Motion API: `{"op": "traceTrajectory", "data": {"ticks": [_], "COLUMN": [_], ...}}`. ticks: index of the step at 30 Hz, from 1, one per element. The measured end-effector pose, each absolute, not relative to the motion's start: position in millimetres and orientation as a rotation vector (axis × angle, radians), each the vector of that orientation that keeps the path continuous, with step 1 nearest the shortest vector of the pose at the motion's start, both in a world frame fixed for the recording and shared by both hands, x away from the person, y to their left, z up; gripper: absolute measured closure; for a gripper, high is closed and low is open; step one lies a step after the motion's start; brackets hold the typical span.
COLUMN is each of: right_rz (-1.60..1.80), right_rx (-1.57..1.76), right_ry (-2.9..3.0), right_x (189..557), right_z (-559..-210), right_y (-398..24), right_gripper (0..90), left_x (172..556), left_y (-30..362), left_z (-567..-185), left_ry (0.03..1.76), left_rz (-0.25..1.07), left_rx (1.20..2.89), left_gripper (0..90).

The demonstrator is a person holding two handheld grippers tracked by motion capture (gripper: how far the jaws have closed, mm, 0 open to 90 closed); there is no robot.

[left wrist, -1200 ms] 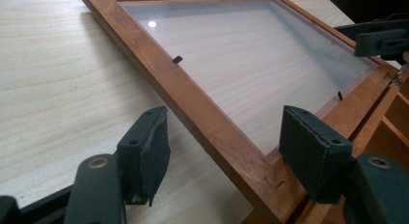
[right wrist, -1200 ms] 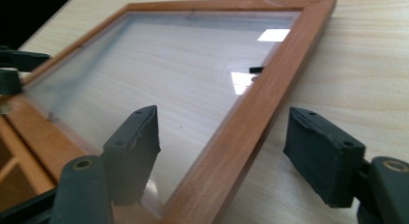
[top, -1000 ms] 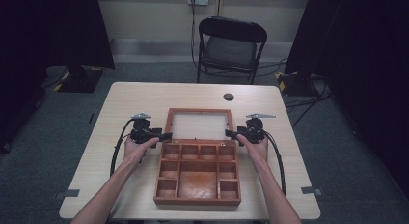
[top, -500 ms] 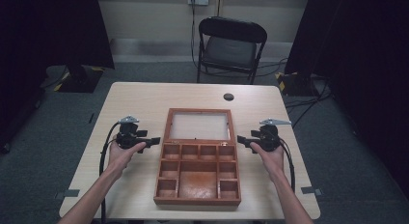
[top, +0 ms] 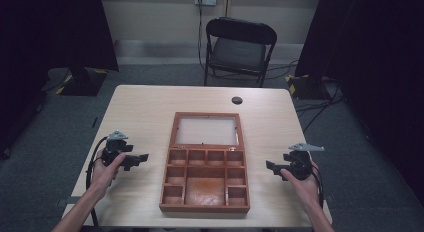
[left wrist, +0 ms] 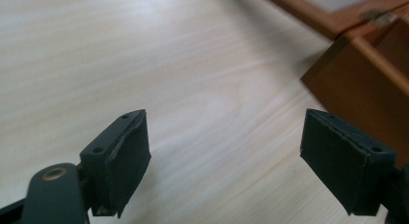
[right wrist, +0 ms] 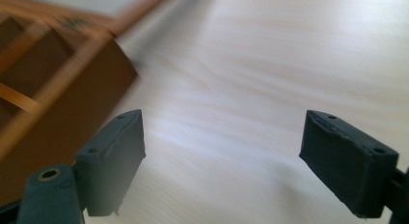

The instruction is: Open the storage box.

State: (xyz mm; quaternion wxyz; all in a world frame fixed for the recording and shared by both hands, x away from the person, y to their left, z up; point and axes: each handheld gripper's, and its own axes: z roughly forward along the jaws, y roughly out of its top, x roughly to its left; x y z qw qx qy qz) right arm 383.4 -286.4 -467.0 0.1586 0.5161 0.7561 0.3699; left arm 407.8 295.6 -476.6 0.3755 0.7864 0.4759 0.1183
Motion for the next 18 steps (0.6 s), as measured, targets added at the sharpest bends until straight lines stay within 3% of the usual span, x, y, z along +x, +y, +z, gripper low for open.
{"op": "traceTrajectory", "data": {"ticks": [5,7,9,12,15,18], "right_rz": [0.921,0.894,0.842,0.862,0.889,0.886], "right_rx": [1.5,1.497,1.472,1.458,1.445,1.452], "right_ry": [2.147,2.129,2.13,2.096,2.061,2.054], "right_x": [375.0,374.0,373.7,372.5,369.7,369.1], "right_z": [-482.4,-487.2,-492.9,-496.2,-499.9,-499.9], "right_y": [-293.8,-295.7,-297.4,-300.7,-301.0,-300.4], "right_gripper": [15.2,15.2,13.8,12.0,11.7,11.7], "left_x": [400.2,398.7,396.6,397.5,397.9,397.9], "left_y": [294.4,296.5,295.1,298.3,299.9,299.6], "left_z": [-487.5,-491.3,-495.8,-497.8,-502.8,-502.9], "left_ry": [1.244,1.26,1.272,1.264,1.278,1.284], "left_rz": [0.461,0.424,0.508,0.521,0.541,0.544], "left_rx": [2.113,2.058,2.072,2.072,2.033,2.033], "left_gripper": [18.7,19.5,17.8,14.2,4.4,3.6]}}
